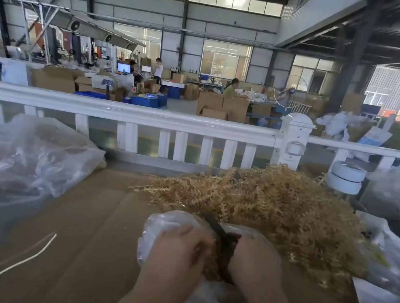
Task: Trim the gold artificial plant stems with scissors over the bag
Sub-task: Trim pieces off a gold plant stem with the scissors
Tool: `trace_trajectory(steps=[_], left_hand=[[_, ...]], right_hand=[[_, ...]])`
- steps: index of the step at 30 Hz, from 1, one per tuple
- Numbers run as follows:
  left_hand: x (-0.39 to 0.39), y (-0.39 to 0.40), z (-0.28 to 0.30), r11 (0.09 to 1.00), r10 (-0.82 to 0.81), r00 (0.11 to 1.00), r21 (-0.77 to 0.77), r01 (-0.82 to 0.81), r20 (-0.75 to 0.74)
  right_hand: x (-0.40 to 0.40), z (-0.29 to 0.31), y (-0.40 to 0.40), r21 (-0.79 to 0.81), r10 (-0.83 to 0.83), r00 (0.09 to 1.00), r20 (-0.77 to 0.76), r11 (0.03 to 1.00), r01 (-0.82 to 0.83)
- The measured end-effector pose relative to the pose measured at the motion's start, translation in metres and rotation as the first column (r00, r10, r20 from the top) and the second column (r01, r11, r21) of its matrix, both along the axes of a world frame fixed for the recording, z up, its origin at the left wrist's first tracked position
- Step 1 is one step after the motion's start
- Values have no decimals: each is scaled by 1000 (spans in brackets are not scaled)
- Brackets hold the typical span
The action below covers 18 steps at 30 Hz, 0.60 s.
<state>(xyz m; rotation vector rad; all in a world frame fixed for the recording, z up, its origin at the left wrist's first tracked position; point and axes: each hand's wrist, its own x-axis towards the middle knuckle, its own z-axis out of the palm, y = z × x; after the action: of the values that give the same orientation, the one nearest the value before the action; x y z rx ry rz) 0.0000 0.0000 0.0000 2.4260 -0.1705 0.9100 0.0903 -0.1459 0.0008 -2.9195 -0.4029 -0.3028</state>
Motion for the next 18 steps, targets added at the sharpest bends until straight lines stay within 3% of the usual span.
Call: trace_trajectory(steps=[1, 3, 7, 10, 18], left_hand=[[17, 1, 3, 999, 39, 997, 28, -38, -65], [43, 4, 5, 964, 197, 954, 223, -146, -226], [78, 9, 5, 899, 313, 821, 428, -94, -477], [94, 17, 4, 878, 353, 774, 472, -81, -525], [102, 41, -33, 916, 353, 660, 390, -98, -663]], right_hand=[[1, -1, 1, -19, -15, 1000, -11, 1000, 15], [6, -7, 2, -7, -55, 998, 27, 998, 55], [16, -12, 4, -49, -92, 996, -15, 995, 91], [21, -12, 0, 7, -67, 998, 21, 998, 67], [45, -18, 24, 221, -2, 999, -32, 975, 9]])
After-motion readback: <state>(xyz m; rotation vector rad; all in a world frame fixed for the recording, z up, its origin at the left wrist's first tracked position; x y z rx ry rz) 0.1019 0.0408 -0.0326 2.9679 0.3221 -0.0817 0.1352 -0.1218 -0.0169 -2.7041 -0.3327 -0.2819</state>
